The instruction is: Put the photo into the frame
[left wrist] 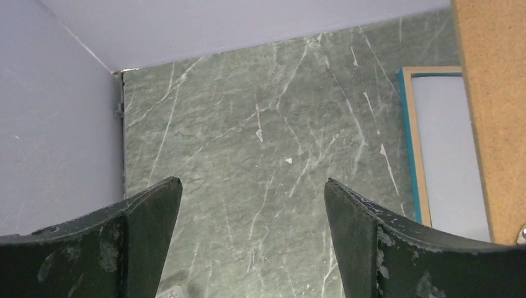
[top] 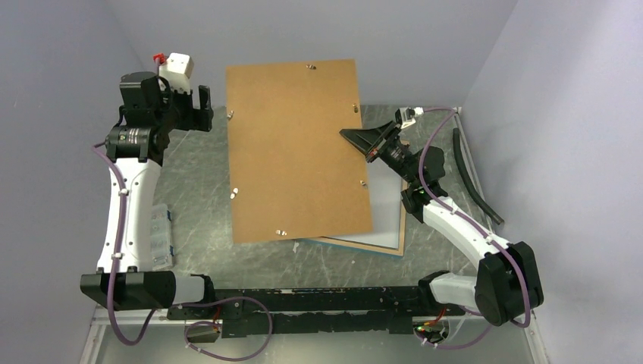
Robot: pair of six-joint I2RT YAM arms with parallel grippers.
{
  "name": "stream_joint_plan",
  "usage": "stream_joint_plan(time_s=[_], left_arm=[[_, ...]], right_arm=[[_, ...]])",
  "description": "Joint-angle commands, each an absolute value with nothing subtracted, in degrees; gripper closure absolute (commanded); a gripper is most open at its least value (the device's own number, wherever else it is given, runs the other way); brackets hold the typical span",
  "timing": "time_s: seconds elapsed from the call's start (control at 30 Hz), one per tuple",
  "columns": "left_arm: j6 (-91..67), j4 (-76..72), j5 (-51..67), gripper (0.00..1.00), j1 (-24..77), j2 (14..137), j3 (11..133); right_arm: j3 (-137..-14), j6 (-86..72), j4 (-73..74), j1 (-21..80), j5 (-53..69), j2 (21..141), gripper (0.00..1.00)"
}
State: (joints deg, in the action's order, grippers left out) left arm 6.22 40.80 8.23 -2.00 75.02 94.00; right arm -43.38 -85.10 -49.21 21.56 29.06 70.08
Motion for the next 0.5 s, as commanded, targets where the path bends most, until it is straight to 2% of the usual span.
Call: stream_joint_plan(time_s=[0.0, 0.47], left_arm=[[4.4, 39.7, 10.9, 0.09, -2.0, 76.2, 97.0], [3.3, 37.7, 14.4, 0.12, -1.8, 77.8, 97.2]], right_arm=[[-44.1, -89.2, -55.1, 21.5, 27.9, 69.1, 1.00], [-45.8, -88.8, -46.6, 22.6, 27.7, 69.3, 1.00]])
